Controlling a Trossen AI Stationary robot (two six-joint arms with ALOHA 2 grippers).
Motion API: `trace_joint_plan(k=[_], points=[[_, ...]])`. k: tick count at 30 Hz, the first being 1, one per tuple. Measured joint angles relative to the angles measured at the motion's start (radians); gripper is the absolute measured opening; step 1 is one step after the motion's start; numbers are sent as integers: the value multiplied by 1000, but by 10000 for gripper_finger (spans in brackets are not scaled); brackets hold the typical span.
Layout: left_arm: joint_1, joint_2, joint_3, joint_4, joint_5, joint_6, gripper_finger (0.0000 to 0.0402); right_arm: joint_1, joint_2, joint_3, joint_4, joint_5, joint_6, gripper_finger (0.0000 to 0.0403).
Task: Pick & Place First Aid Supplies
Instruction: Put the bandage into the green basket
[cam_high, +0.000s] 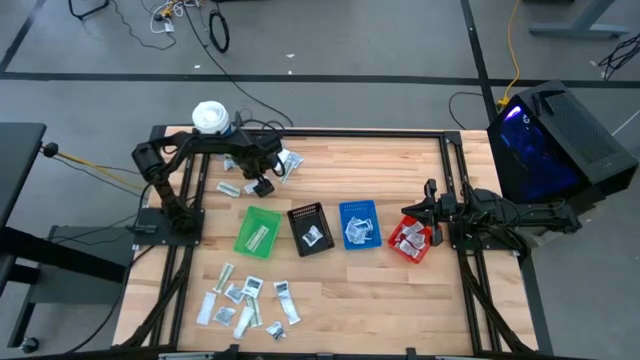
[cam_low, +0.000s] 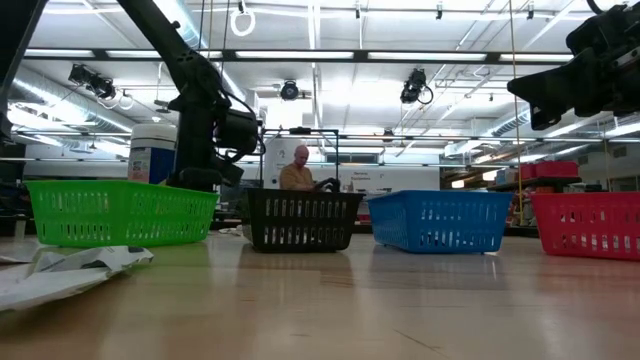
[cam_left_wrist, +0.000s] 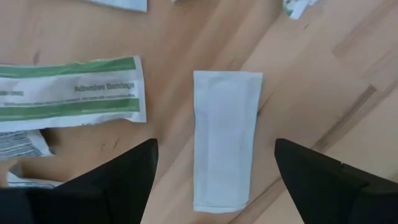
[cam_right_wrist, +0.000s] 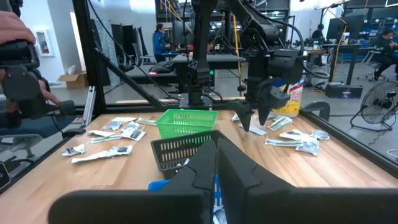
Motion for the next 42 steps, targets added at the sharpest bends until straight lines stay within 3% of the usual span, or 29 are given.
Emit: trace_joint_plan(k=[12,30,35,42], points=[[-2,16,2,0,5,3,327,0,0,0,0,0,0,23],[-2,17,1,-18,31,3,144,0,0,0,0,0,0,23],[-2,17,1,-18,32,3,124,0,0,0,0,0,0,23],[-2,8,-1,-25,33,2,126,0,0,0,0,0,0,23]])
